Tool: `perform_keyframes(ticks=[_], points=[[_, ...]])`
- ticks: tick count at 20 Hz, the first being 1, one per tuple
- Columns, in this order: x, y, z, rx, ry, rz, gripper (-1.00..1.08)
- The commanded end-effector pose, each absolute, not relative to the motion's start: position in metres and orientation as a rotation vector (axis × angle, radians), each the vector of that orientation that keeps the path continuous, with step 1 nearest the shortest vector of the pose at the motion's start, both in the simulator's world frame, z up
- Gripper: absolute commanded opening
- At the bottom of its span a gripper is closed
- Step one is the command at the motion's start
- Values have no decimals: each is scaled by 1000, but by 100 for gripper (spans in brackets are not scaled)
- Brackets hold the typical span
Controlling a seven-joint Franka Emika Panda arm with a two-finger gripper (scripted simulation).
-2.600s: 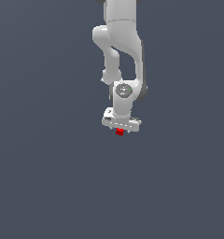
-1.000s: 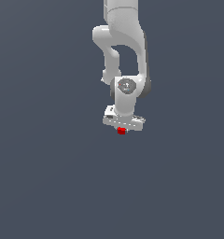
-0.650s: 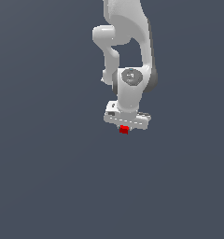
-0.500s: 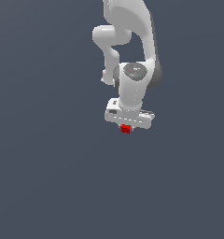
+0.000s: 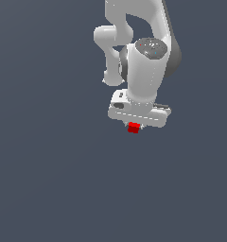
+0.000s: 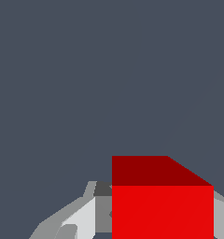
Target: Pick up the red cube and move it to a goal position.
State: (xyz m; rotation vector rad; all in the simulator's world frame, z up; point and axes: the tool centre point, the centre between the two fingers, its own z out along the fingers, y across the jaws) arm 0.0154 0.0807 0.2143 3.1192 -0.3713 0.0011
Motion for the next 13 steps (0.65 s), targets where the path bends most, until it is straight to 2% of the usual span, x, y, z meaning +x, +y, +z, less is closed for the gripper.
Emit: perform_keyframes(ticks=[1, 13], points=[[23, 83, 228, 3119, -372, 0, -100], [38, 88, 253, 3120, -371, 0, -100]])
